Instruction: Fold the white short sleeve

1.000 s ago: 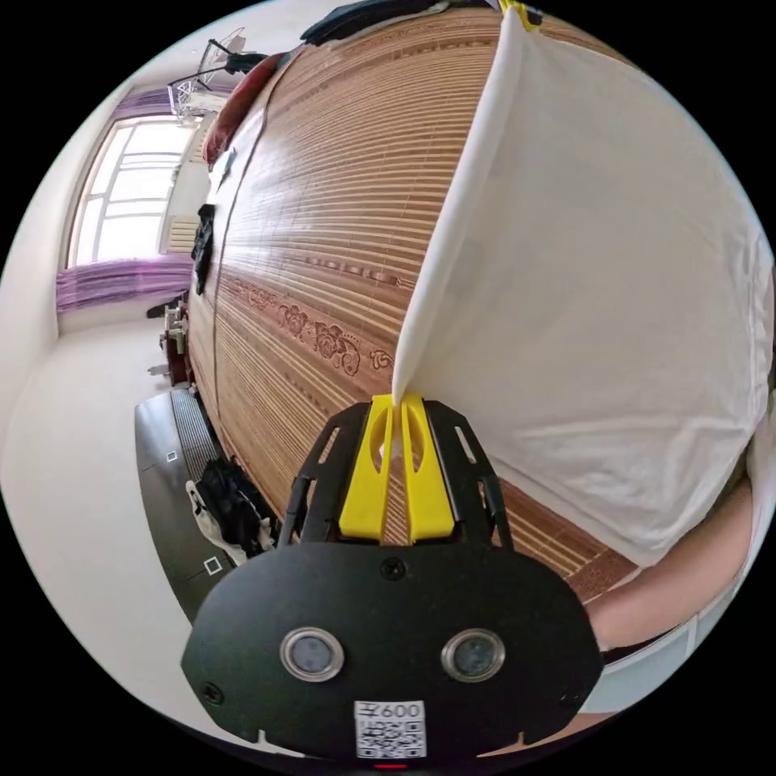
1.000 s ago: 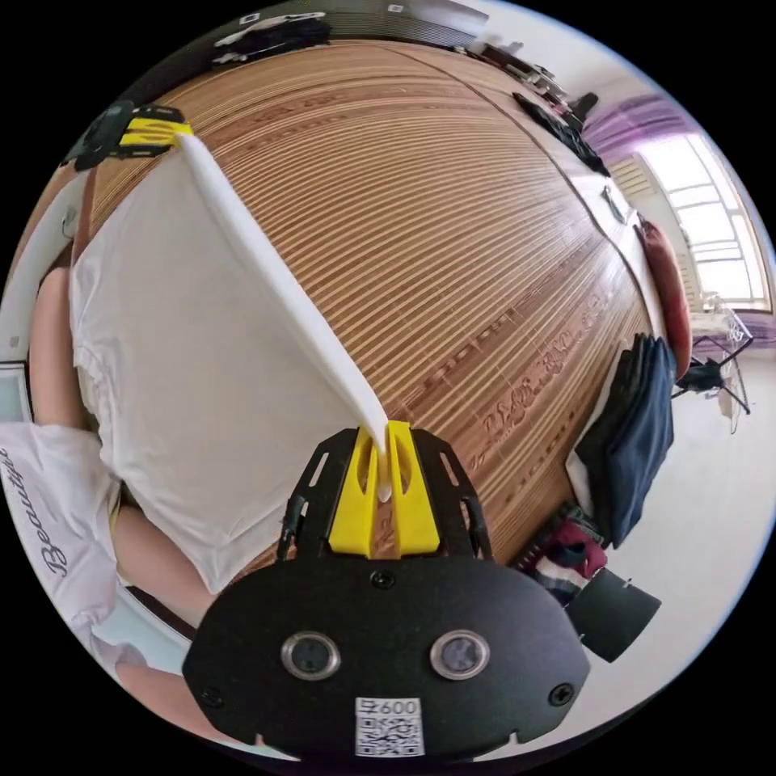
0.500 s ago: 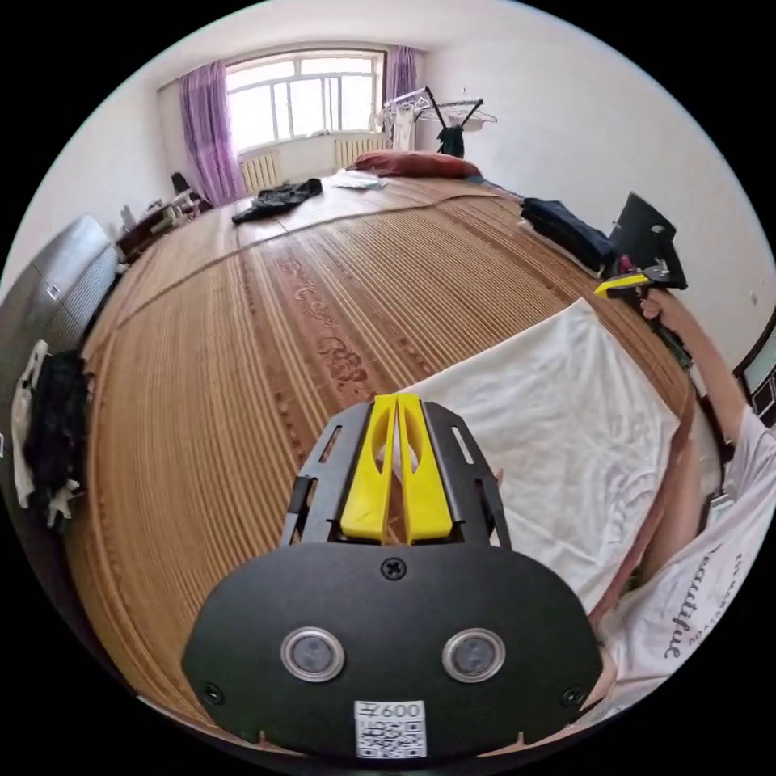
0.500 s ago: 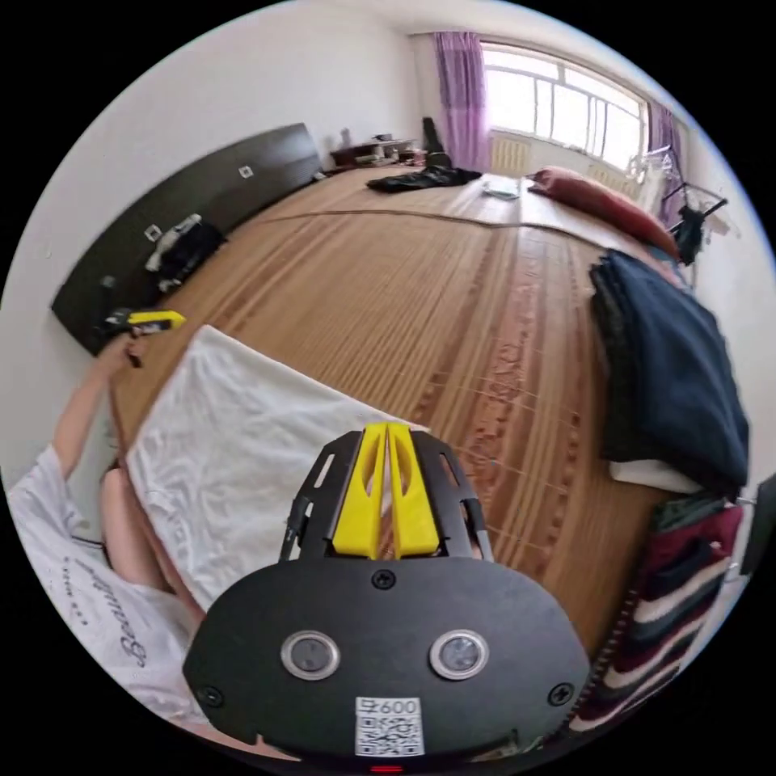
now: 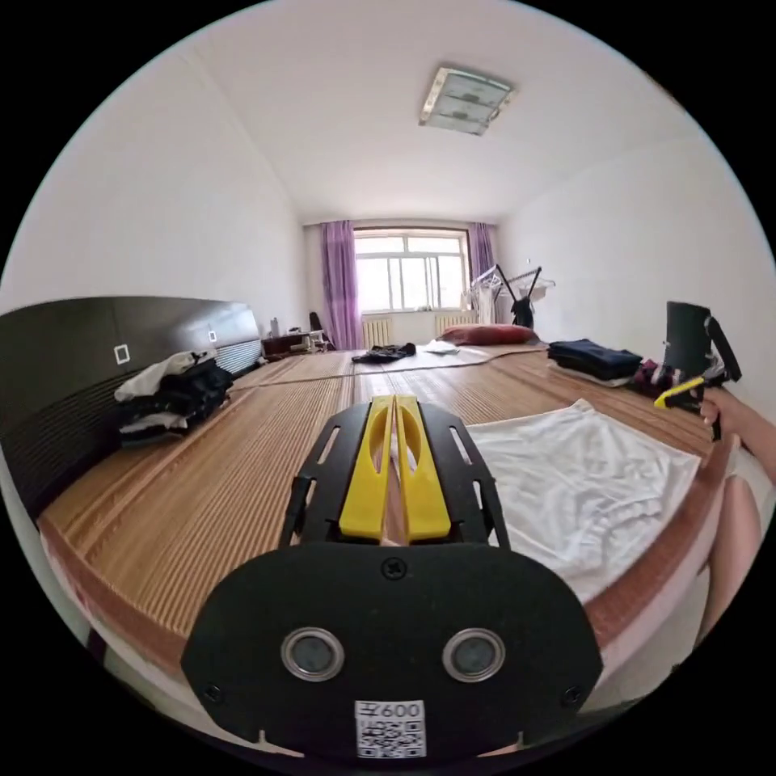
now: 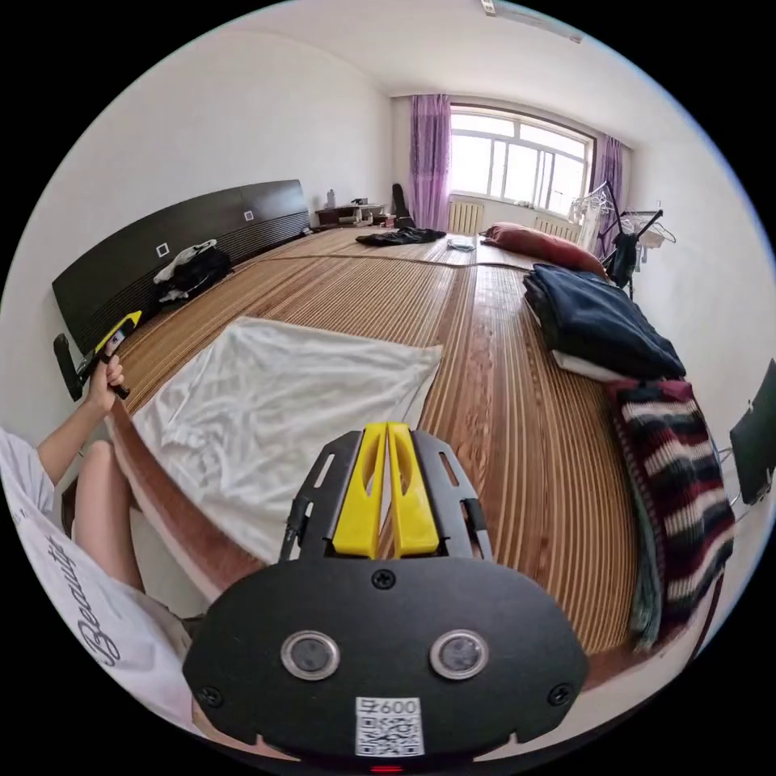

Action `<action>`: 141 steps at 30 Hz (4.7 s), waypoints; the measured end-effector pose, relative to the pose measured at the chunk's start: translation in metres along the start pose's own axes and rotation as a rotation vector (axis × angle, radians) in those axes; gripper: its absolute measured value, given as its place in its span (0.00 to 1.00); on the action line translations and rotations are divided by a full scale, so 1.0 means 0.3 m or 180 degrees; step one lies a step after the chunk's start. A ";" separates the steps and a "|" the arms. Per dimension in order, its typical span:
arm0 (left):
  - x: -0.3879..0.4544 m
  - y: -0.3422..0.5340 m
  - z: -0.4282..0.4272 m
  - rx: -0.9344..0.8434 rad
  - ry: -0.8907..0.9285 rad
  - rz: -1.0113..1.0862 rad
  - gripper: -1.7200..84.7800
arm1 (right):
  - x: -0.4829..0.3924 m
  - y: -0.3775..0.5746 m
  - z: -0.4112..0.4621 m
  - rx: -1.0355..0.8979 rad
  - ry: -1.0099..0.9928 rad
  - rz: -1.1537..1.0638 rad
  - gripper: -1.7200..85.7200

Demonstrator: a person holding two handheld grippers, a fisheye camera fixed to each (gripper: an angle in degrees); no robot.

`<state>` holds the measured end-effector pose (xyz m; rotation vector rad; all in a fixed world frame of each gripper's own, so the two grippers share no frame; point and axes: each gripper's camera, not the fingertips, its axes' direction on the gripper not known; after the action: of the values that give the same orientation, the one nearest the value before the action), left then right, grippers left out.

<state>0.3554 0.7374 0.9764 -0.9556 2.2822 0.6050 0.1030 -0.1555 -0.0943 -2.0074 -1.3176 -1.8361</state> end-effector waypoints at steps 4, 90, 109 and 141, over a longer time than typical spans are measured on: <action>0.239 0.192 -0.111 -0.0792 0.0241 0.0335 0.02 | -0.220 0.245 -0.078 -0.0064 0.0226 0.0113 0.01; 0.803 0.988 -0.368 -0.1238 0.1238 -0.2622 0.05 | -1.142 0.605 -0.846 0.1630 0.0479 0.0498 0.01; 0.662 1.129 -0.248 -0.1425 0.1240 -0.2309 0.04 | -1.192 0.193 -1.118 0.1511 0.0668 0.0293 0.01; 0.187 1.281 -0.036 -0.1313 0.2213 -0.3071 0.07 | -2.738 -0.975 -0.934 0.0182 0.1343 -0.3422 0.02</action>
<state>0.0324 0.9499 1.0158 -2.5485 1.8387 0.3161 -0.2040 -0.5604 -0.8562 -0.7385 -2.4643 -2.2991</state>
